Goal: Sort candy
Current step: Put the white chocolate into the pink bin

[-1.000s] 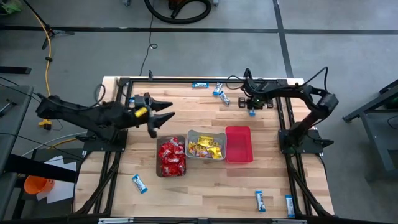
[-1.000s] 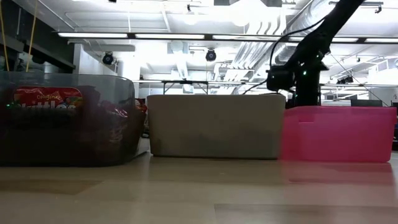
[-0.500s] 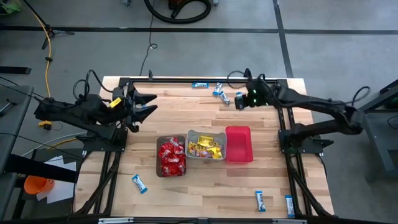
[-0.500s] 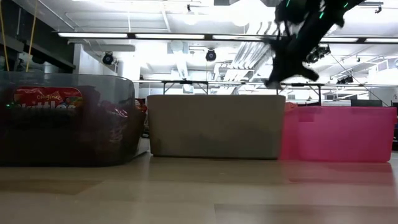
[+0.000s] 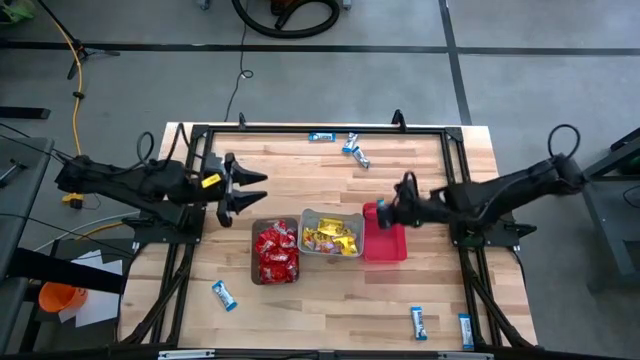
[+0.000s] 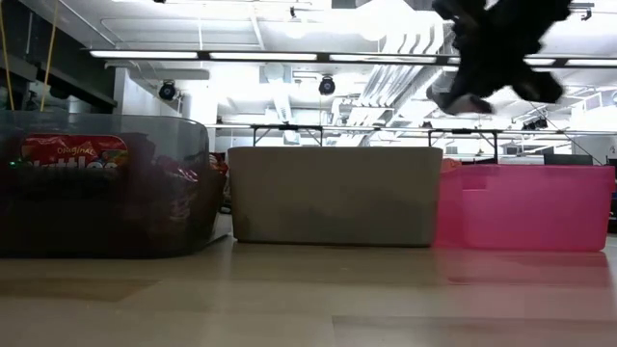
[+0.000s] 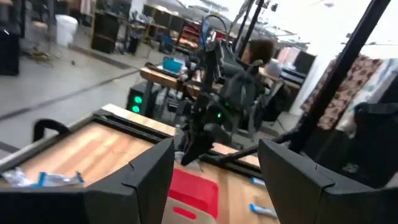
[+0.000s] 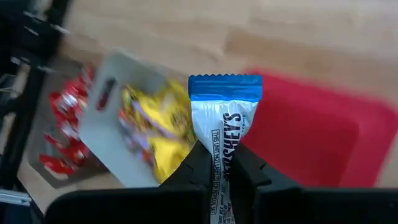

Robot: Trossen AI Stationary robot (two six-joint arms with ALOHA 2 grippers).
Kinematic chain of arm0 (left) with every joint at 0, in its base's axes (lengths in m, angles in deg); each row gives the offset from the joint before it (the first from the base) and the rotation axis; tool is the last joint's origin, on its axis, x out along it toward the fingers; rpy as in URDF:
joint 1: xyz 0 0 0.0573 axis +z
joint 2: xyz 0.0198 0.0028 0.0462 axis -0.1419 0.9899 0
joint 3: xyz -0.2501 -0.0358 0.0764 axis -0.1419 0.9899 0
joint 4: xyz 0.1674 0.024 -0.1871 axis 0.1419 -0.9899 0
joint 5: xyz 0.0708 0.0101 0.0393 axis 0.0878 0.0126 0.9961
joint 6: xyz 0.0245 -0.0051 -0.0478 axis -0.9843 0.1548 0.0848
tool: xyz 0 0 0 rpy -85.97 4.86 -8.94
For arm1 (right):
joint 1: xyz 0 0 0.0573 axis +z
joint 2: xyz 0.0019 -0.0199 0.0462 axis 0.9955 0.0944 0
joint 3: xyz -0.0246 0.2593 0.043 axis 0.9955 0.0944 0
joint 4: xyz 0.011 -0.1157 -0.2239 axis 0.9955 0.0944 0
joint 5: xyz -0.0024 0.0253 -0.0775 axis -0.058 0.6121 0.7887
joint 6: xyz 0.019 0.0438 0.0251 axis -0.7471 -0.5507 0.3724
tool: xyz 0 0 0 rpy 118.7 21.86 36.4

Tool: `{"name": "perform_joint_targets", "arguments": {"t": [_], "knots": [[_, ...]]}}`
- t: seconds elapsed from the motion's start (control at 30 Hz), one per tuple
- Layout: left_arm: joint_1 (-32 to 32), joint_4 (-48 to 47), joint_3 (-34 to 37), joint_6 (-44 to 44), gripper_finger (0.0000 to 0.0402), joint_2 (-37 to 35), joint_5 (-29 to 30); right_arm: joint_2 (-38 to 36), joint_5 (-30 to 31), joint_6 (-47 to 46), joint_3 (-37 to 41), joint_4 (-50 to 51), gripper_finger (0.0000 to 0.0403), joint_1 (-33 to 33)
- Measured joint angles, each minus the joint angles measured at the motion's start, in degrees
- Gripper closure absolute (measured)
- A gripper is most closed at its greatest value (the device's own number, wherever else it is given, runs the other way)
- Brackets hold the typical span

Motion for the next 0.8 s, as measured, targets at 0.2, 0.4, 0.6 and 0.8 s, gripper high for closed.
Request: {"name": "perform_joint_targets", "arguments": {"t": [0.2, 0.4, 0.6, 0.8], "knots": [[0.0, 0.27, 0.0, 3.96, 0.0181, 0.91, -0.07, 3.76, -0.23, -11.37, 0.02, 1.72, 0.0379, 5.24], [0.0, 0.36, 0.0, 8.08, 0.0181, 1.06, 3.72, 6.8, -1.01, -11.39, 0.02, 3.07, 0.034, 5.39], [0.02, 0.46, 0.0, 8.9, 0.0181, 1.06, 4.91, 7.6, -1.78, -7.13, 0.02, 3.11, 0.0268, 5.16], [0.0, 0.44, 0.0, 8.91, 0.0181, 1.06, 6.42, 7.51, -5.22, -3.51, 0.02, 3.02, 0.0177, 5.06]]}}
